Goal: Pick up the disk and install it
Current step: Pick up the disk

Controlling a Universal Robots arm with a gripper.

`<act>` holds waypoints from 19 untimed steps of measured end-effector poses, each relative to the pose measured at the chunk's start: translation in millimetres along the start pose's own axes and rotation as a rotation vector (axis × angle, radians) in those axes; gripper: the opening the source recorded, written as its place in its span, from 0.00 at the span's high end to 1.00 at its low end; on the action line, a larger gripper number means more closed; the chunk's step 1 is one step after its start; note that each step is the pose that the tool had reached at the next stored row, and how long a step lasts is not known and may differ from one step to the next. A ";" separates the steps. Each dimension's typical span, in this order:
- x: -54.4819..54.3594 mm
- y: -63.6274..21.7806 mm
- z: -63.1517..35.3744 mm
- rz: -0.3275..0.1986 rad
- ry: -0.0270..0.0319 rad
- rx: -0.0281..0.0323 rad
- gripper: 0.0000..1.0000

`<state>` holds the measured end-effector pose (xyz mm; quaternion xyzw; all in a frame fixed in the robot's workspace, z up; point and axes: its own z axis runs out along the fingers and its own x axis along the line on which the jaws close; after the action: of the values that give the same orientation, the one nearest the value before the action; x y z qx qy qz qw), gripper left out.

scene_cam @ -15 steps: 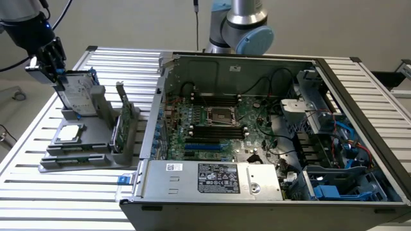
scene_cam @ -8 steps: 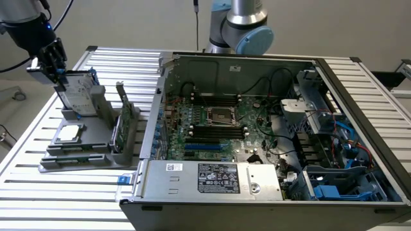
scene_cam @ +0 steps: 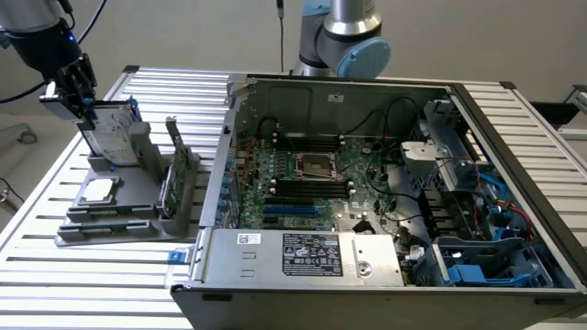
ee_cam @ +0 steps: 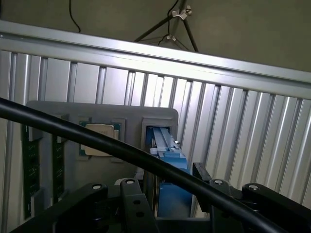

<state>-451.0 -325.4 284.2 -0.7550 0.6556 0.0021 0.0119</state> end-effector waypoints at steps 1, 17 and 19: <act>-0.1 -0.1 0.2 0.002 0.0000 0.0002 0.49; -1.0 -0.9 1.3 0.023 0.0008 -0.0029 0.60; -1.0 -1.0 1.3 0.025 0.0006 -0.0045 0.66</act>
<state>-450.1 -324.2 282.9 -0.7470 0.6648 0.0035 0.0099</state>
